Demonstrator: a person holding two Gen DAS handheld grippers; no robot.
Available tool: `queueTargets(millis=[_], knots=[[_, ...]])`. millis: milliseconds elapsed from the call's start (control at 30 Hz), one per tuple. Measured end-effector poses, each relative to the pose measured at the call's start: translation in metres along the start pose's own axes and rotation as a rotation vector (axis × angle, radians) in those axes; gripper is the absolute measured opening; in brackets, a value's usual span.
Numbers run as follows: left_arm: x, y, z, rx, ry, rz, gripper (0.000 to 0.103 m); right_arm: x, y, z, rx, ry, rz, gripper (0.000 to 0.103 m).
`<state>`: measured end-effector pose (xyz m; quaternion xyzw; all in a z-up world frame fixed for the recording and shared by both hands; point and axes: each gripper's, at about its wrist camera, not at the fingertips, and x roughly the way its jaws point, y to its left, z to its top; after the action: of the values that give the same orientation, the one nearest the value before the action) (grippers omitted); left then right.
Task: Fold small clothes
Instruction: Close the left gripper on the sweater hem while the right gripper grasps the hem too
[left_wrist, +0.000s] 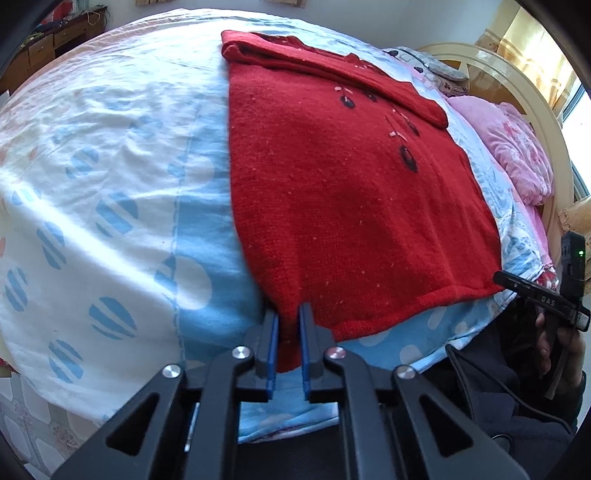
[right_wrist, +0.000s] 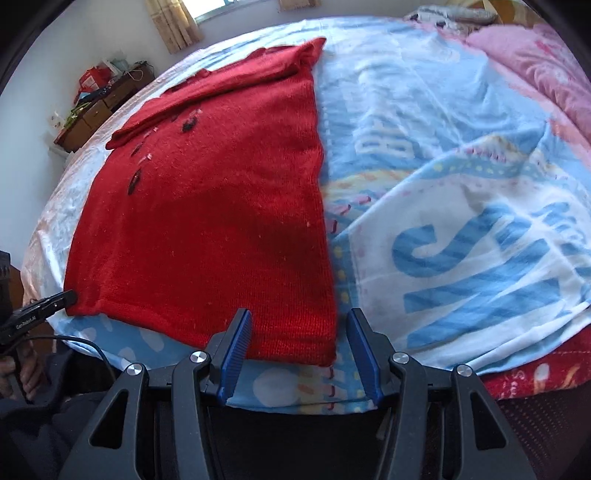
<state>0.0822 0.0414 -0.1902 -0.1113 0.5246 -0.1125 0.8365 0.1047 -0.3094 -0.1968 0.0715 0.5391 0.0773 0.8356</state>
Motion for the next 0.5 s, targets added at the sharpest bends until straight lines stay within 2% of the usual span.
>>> queueTargets(millis=[33, 100, 267, 400, 500], knots=[[-0.001, 0.001, 0.000, 0.000, 0.001, -0.005, 0.009, -0.001, -0.001, 0.000, 0.004, -0.005, 0.005, 0.030], [-0.005, 0.002, 0.001, 0.000, -0.006, -0.010, 0.009, -0.003, -0.002, -0.001, 0.005, -0.009, 0.024, 0.010], [-0.025, 0.004, 0.007, -0.003, -0.057, -0.049, 0.008, -0.022, -0.003, -0.004, 0.006, -0.070, 0.086, 0.006], [-0.041, 0.007, 0.014, -0.010, -0.115, -0.096, 0.008, -0.051, -0.003, -0.002, 0.013, -0.192, 0.158, 0.005], [-0.046, 0.010, 0.018, -0.020, -0.140, -0.118, 0.008, -0.063, -0.008, 0.000, 0.030, -0.247, 0.178, 0.005]])
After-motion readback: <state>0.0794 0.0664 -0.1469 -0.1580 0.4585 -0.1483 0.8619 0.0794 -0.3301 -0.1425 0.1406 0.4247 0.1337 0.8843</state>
